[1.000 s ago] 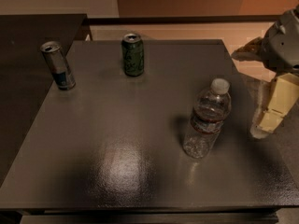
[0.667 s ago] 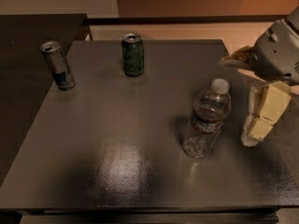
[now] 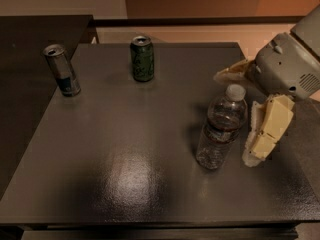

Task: Move water bottle near green can

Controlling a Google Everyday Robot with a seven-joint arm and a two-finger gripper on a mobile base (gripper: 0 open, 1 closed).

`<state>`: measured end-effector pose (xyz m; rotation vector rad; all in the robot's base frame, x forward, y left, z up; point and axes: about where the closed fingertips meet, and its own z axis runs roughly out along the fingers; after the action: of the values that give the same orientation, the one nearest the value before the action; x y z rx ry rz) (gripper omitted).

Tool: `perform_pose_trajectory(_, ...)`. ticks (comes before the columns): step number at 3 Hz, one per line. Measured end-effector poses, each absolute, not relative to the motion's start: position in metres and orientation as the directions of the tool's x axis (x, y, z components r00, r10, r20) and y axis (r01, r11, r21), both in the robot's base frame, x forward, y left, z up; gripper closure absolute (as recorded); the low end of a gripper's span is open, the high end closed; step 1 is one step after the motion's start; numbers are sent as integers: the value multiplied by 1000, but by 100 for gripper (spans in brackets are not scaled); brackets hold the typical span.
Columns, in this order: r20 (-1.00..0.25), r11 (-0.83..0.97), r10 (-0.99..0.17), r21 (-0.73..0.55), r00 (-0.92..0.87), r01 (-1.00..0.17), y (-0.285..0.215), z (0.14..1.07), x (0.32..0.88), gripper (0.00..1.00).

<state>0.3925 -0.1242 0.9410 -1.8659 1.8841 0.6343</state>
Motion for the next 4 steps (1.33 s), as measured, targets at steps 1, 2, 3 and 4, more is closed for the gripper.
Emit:
perform_pose_trajectory(1,-615,-22,-788,49,-13,-999,-115,944,387,19)
perform_pose_trajectory(2,-630,-28,-777,51,-11,-998,-110,946,387,42)
perform_pose_trajectory(3,-637,-24,-771,39,-6,-999,-107,952,391,65)
perform_pose_trajectory(4,-632,-7,-775,11,-1,-1000,-99,964,404,88)
